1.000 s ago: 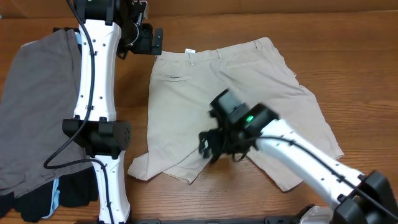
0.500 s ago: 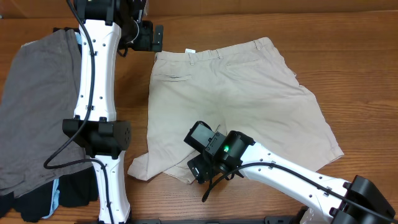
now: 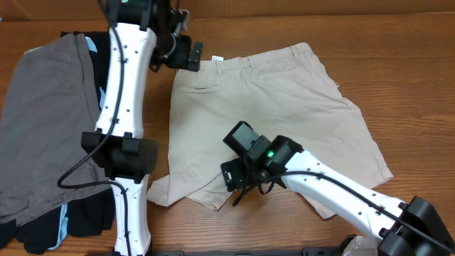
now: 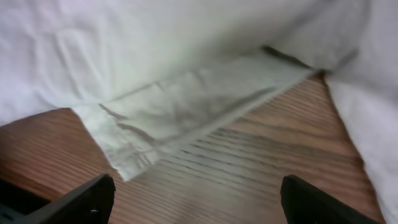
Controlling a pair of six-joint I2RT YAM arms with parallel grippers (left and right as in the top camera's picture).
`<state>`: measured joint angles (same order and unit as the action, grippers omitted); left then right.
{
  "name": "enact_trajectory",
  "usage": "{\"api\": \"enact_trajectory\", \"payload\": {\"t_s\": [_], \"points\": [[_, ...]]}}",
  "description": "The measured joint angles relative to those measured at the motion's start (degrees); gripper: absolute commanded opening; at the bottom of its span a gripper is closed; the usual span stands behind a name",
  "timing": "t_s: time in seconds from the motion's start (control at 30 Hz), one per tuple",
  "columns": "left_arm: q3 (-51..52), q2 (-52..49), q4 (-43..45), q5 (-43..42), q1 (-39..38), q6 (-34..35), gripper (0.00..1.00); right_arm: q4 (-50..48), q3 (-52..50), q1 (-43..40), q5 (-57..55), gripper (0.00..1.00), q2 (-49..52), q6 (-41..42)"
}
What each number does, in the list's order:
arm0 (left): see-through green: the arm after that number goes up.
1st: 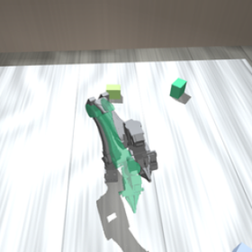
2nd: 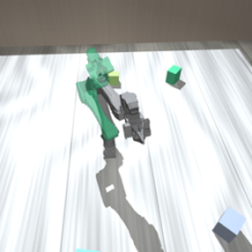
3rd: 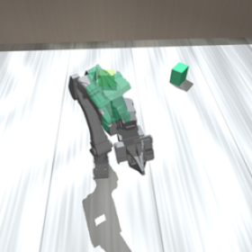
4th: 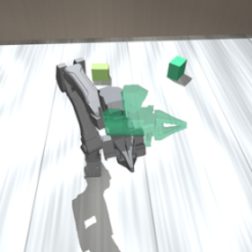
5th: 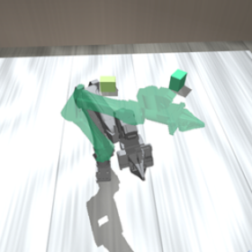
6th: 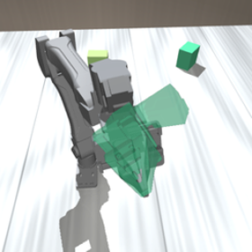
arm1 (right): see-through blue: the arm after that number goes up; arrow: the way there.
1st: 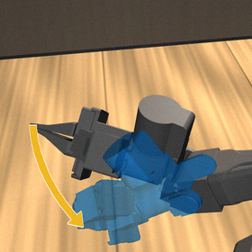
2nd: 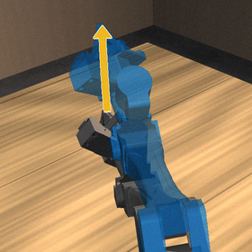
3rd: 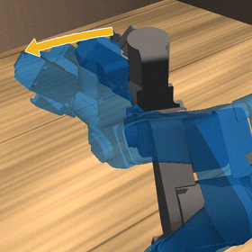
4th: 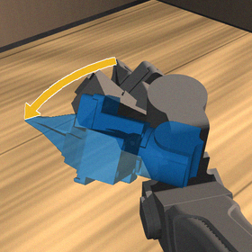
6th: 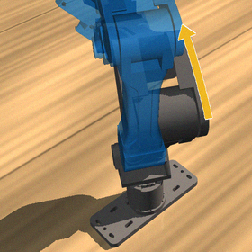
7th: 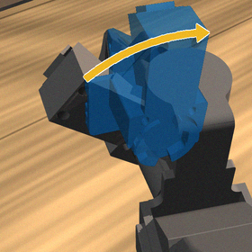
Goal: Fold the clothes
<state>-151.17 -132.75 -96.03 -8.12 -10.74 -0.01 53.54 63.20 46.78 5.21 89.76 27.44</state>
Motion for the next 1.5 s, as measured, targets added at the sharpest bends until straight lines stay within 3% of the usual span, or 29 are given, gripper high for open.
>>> {"api": "enact_trajectory", "payload": {"t_s": [0.27,0.37,0.6,0.83,1.07,1.3,1.37,1.43,1.5], "points": [[11.78,-0.04,2.64,0.00,-2.05,-1.90,0.95,-0.13,0.00,-16.65,2.25,0.89,0.00,0.74],[16.57,-0.09,4.33,0.00,-2.10,-1.88,0.94,-0.63,0.00,-25.24,4.13,0.89,0.00,-0.96],[25.70,-0.13,11.21,0.07,0.20,-0.33,0.94,-0.98,0.00,-36.61,7.67,0.88,0.00,-6.99],[33.53,-0.13,21.03,0.31,4.68,2.97,0.88,-2.86,0.00,-38.16,8.55,0.89,0.00,-10.93],[37.99,-0.13,28.76,0.46,5.46,4.66,0.75,-4.52,0.00,-38.18,8.98,0.88,0.00,-11.91],[41.99,-0.13,34.75,0.46,4.76,5.68,0.49,-4.74,0.00,-38.16,9.01,0.88,0.00,-12.28],[42.58,-0.13,35.69,0.46,4.72,5.95,0.36,-4.87,0.00,-38.16,9.01,0.88,0.00,-12.28],[42.95,-0.15,36.22,0.44,4.70,5.99,0.04,-4.92,0.00,-38.16,9.01,0.88,0.00,-12.28],[43.12,-0.13,36.98,0.24,4.72,5.92,0.04,-5.03,0.00,-38.16,8.98,0.88,0.00,-12.31]]}}
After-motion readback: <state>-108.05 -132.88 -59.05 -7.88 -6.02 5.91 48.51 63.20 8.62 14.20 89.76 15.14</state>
